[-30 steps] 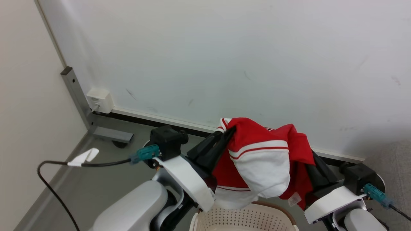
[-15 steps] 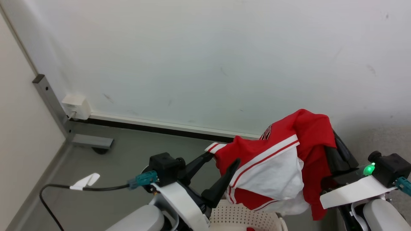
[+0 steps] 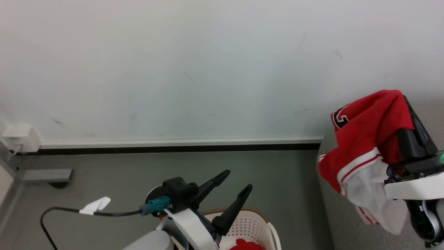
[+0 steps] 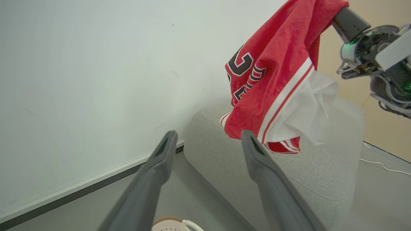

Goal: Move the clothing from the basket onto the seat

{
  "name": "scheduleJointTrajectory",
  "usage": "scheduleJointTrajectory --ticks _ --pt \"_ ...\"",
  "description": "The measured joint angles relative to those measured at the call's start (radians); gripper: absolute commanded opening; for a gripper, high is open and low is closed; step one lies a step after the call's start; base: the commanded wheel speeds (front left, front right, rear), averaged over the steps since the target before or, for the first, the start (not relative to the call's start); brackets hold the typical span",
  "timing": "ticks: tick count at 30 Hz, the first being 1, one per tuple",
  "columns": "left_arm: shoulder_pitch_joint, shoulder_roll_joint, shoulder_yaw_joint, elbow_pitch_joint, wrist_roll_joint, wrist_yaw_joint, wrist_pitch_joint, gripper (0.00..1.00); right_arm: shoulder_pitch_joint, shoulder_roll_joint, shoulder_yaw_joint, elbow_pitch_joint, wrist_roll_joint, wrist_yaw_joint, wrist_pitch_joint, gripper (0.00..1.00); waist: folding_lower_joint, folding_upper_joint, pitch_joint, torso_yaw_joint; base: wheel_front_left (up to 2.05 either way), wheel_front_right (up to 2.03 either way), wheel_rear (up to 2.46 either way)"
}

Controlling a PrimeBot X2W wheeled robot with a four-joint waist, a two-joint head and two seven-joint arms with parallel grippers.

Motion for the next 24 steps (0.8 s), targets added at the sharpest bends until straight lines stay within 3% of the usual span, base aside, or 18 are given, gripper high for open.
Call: scheduleJointTrajectory --ticks 15,24 --pt "-0.017 -0.01 0.007 0.016 0.067 -0.009 -0.017 1.0 0.049 -0.022 -0.089 -0.105 -0.013 0.0 0.0 0.0 0.0 0.0 0.041 -0.225 0.0 0.0 0.0" --pt "-0.025 -0.009 0.019 0.024 0.079 -0.01 -0.018 1.0 0.063 -0.01 -0.106 -0.136 -0.03 0.0 0.0 0.0 0.0 0.0001 0.082 -0.3 0.0 0.0 0.0"
